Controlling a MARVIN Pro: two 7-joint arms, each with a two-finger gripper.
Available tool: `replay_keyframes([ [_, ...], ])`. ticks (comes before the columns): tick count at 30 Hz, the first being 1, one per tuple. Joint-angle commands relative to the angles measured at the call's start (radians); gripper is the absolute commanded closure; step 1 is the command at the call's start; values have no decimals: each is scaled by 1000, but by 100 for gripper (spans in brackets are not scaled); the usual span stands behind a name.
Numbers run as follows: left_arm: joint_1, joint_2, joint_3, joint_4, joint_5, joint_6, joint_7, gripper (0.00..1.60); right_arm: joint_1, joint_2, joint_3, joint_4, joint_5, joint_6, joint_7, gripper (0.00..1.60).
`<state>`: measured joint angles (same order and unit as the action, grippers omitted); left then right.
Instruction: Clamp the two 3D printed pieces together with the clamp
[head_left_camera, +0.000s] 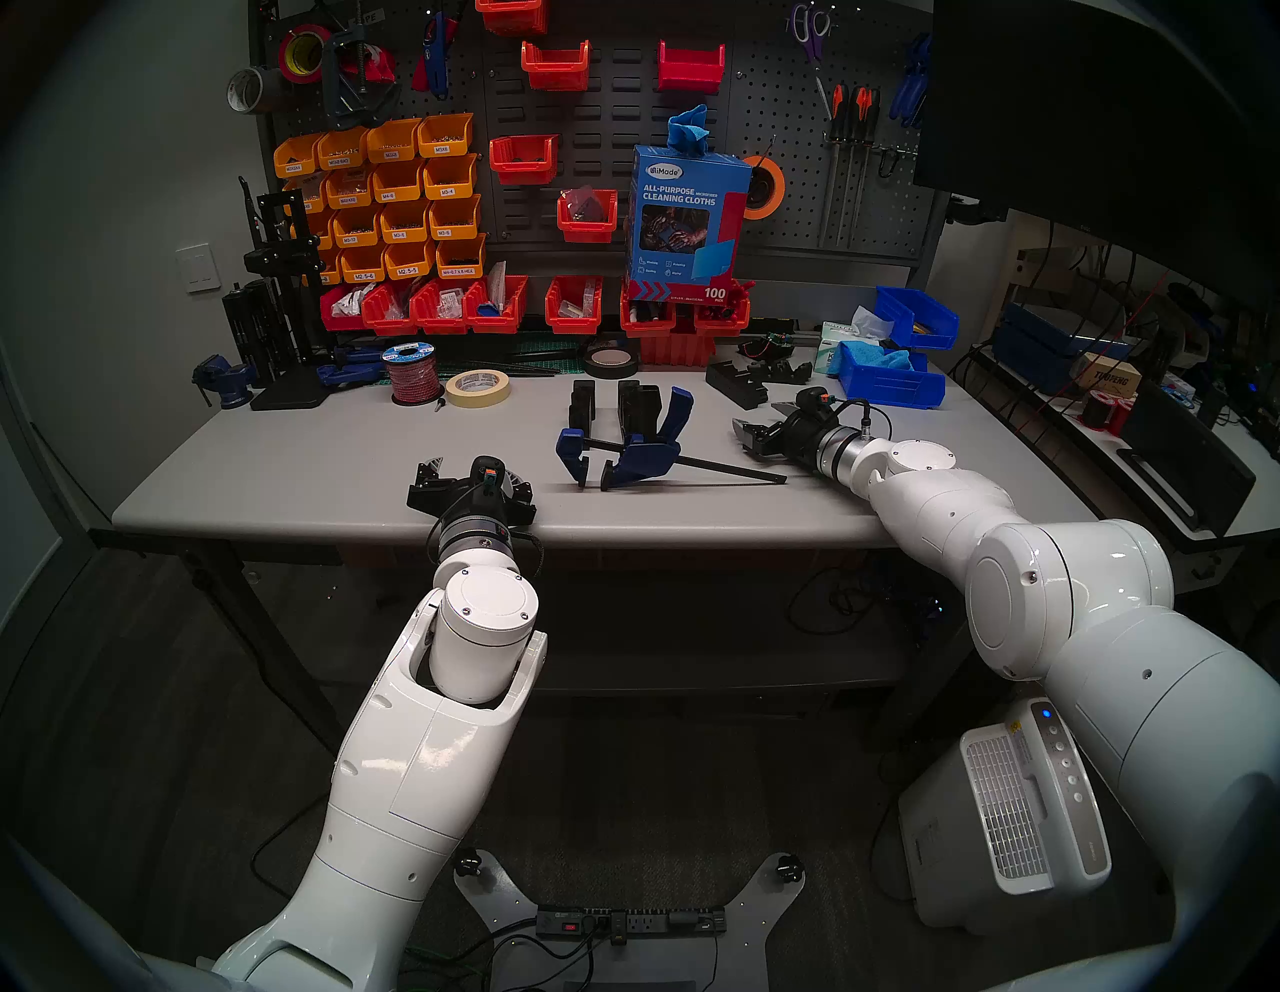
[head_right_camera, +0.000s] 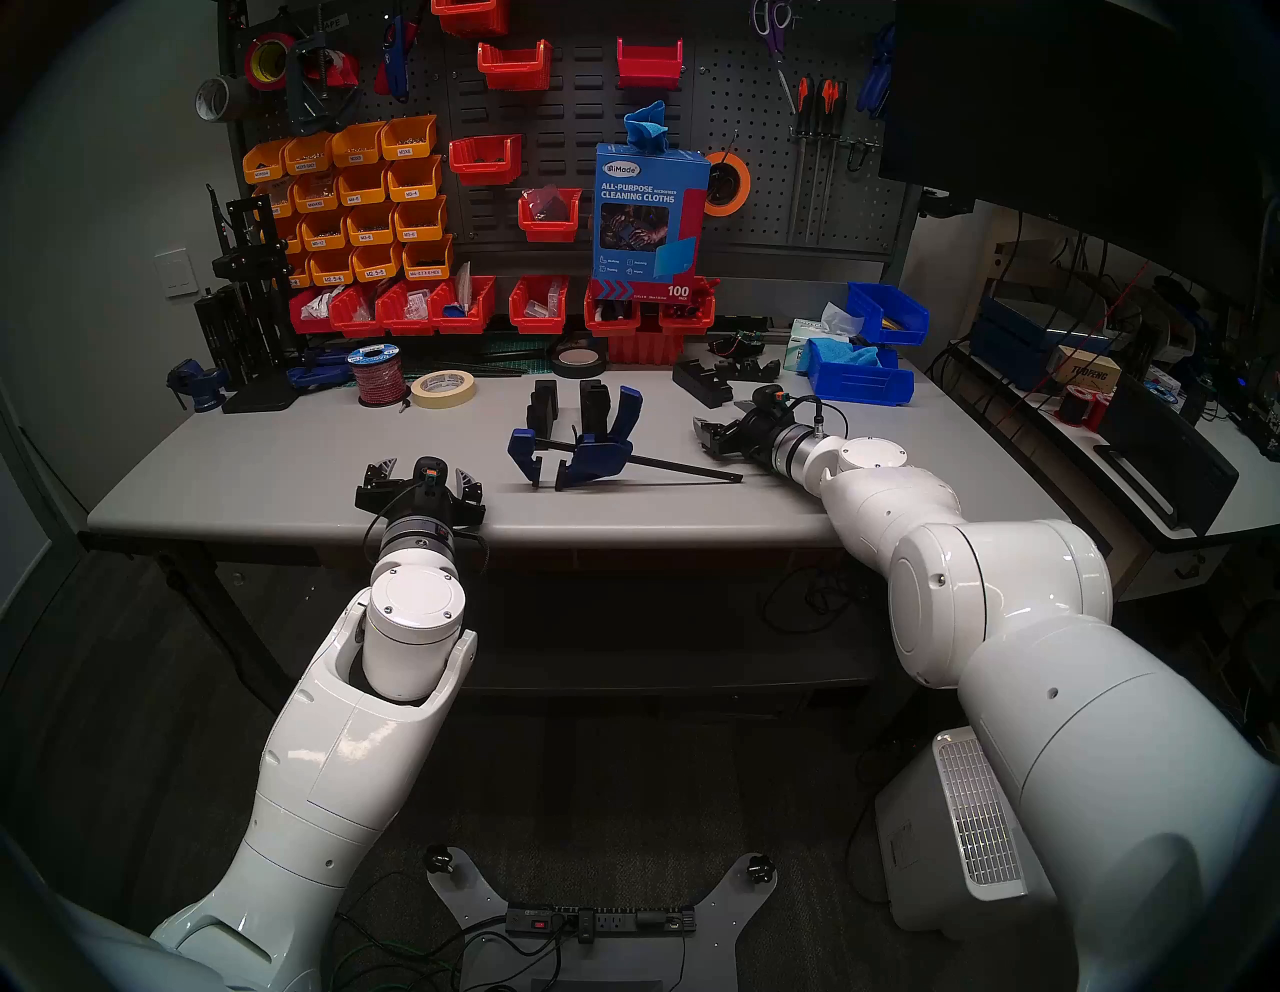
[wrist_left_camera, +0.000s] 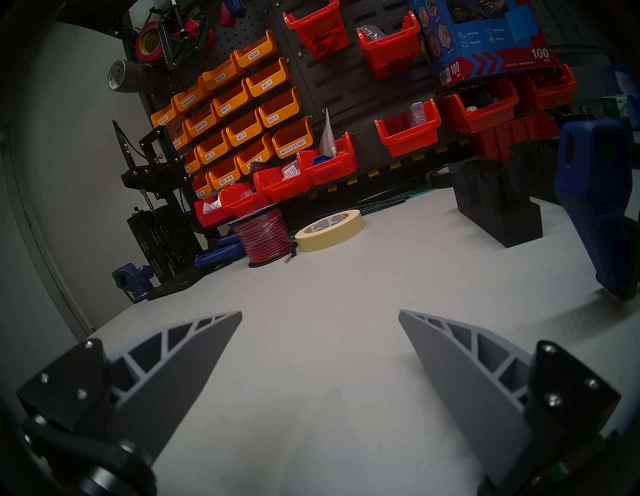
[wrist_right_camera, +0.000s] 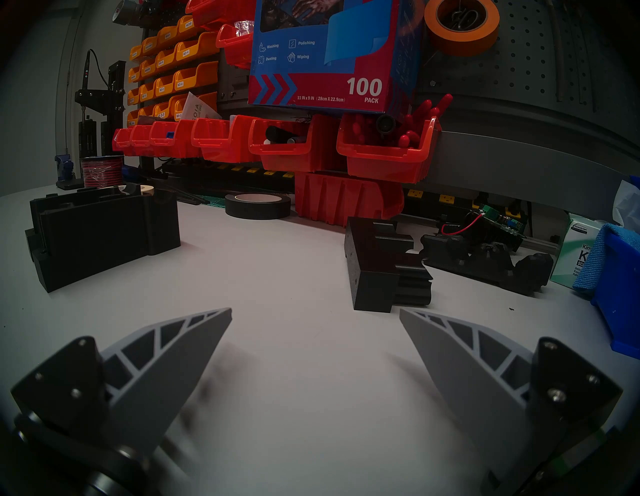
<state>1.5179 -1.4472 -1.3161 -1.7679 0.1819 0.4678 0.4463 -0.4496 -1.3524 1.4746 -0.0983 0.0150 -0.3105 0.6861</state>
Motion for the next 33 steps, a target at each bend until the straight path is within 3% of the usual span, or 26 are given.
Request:
replay_keyframes([
  [1,-17,-1,0,-24,0,-4,-1,0,-1,0,-1,-2,-1,1,0,0],
  [9,-17,-1,0,-24,0,-4,-1,0,-1,0,-1,-2,-1,1,0,0],
  [20,-36,69,20,-51,0,-65,-88,0,-1,0,-1,-2,0,1,0,0],
  [30,-84,93,-31,-44,-6,-67,-129,0,-1,0,-1,-2,0,1,0,0],
  [33,-82,140,-34,-55,-12,-93,-186,0,-1,0,-1,-2,0,1,0,0],
])
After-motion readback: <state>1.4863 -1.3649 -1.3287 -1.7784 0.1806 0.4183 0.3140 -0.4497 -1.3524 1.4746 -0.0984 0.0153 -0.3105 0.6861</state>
